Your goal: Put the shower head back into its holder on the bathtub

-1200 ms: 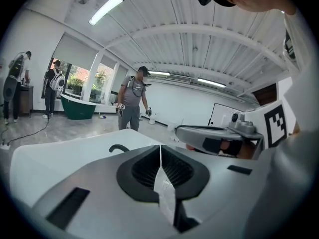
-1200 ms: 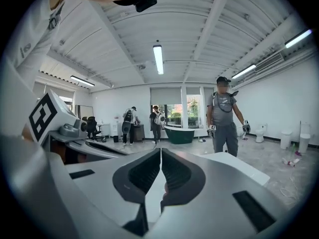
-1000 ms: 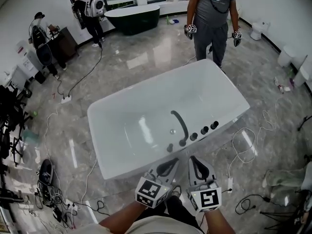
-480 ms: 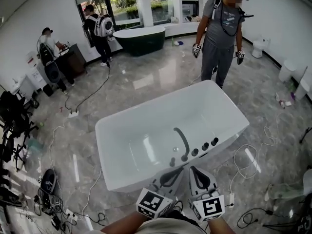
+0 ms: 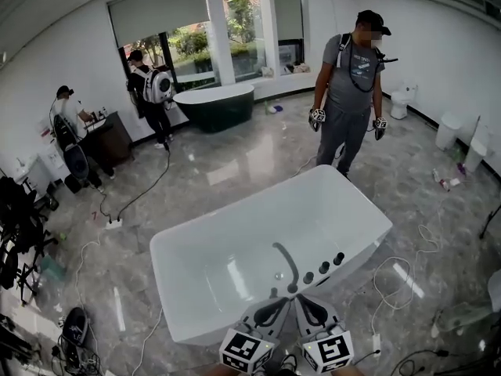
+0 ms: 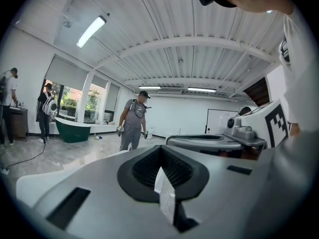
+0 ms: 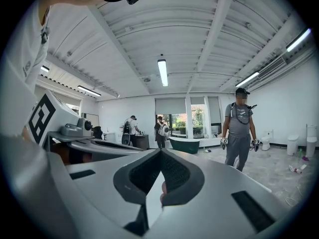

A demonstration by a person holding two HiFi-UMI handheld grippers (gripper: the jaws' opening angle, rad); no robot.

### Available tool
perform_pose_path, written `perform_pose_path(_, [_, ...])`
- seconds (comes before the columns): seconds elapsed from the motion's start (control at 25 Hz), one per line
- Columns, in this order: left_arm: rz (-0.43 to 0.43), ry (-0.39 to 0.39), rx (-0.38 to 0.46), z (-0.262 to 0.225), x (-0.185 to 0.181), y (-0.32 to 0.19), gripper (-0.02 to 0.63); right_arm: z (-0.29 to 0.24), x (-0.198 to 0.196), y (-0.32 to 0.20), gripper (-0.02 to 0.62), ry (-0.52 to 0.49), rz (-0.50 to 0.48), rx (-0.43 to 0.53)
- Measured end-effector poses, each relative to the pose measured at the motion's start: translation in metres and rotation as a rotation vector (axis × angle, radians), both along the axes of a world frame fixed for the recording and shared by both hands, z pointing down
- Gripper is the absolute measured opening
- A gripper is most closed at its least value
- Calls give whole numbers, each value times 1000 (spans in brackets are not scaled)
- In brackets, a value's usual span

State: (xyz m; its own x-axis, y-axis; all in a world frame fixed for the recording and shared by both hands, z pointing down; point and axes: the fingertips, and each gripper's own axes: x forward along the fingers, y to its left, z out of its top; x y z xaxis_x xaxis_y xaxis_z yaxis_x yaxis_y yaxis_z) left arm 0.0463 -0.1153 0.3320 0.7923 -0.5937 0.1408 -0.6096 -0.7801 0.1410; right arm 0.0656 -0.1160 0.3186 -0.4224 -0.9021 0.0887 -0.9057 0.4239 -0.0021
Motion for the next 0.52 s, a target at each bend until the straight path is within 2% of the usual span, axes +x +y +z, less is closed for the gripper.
perform_pose_path(0.52, [-16,5,6,3,-7,-3,6,5,-4,-5,12,1,4,-2])
